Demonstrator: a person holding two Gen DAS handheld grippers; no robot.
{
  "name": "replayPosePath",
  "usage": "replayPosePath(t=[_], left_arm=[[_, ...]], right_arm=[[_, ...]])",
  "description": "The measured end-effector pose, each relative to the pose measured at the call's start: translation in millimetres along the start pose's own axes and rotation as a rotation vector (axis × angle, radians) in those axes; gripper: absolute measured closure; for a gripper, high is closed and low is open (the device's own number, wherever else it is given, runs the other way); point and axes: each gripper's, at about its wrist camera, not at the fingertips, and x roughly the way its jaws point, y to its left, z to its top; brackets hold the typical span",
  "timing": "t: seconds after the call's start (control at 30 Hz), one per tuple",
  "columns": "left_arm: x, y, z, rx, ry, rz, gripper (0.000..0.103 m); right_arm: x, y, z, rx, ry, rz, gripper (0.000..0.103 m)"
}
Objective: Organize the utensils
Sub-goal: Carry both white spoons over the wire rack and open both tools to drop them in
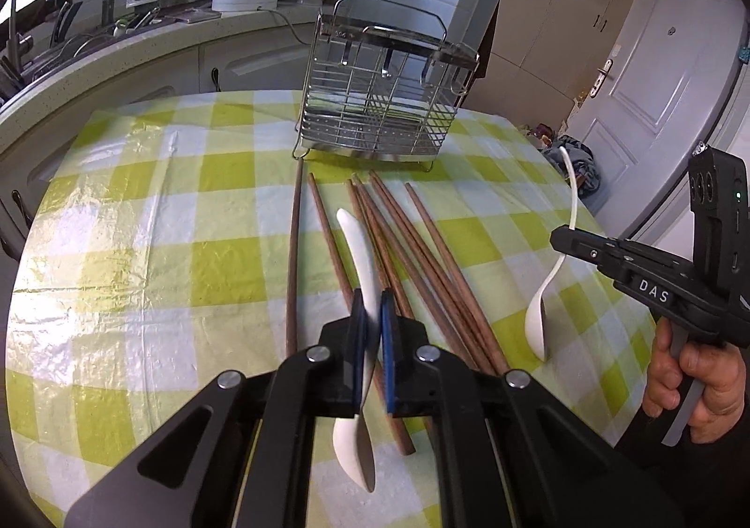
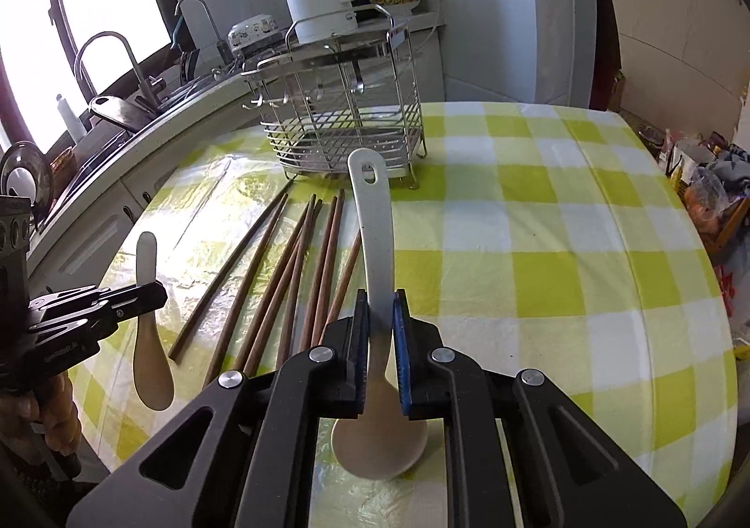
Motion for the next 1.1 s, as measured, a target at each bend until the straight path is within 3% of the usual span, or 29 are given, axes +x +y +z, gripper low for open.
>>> replayPosePath(t=[0.23,0.57,0.83,1.1], left_arm=[[-31.3,-10.0,41.9,0.031,-0.100,-0.001,0.097],[-67.2,-19.9,177.2,0.042,-0.374,0.012,0.097],[-21.0,-20.8,245.9,0.044,-0.464,0.028,0.097],[44.4,-9.1,258.3,0.027,-0.428,0.042,0.097]], right_arm=[[-32.4,6.4,37.3,0.000,-0.093,0.015,0.091],[-72.2,32.6,172.1,-0.035,-0.320,0.018,0.091],[-22.7,36.2,230.2,-0.036,-0.362,-0.008,0.091],[40.3,20.9,231.6,-0.001,-0.301,-0.013,0.091]])
